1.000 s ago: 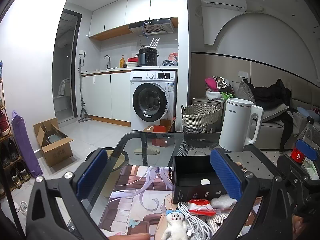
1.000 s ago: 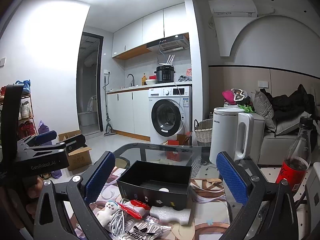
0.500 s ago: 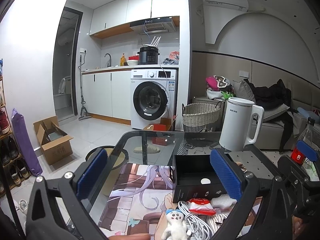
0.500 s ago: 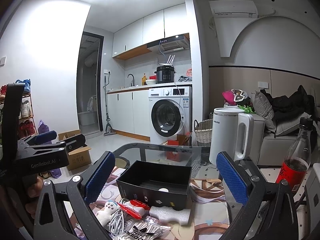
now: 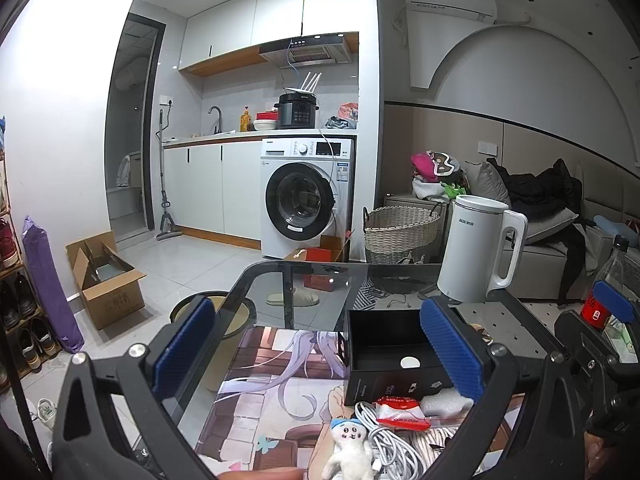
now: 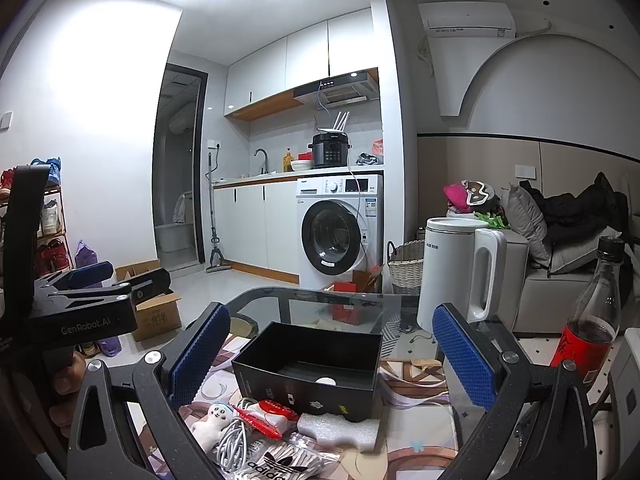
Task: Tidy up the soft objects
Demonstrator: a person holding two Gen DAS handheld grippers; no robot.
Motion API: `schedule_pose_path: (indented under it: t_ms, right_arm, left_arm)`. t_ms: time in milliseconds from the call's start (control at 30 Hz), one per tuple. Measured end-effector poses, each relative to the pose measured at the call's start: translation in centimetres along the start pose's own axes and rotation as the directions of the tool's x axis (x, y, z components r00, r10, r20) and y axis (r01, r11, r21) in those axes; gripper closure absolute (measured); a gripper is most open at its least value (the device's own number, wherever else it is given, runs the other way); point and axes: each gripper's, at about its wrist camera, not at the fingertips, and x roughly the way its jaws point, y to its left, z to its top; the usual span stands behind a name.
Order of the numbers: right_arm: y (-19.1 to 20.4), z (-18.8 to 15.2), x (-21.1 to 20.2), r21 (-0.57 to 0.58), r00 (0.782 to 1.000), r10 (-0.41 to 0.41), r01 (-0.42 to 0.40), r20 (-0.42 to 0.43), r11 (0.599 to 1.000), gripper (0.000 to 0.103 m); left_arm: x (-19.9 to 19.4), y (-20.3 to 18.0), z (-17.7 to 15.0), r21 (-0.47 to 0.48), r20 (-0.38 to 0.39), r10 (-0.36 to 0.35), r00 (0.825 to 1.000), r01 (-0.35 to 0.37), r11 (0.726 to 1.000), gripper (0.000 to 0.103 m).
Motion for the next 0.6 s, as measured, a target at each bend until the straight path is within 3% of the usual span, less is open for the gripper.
schedule_pose_path:
  t_ms: [600]
  right_arm:
    - [0.02, 0.06, -0.2, -0.002, 1.0, -0.003, 0.003, 0.011, 1.0, 0.0]
  left_arm:
    - [0.1, -0.1, 0.07, -0.003, 0.006, -0.001, 1.0, 0.001, 1.0, 0.0]
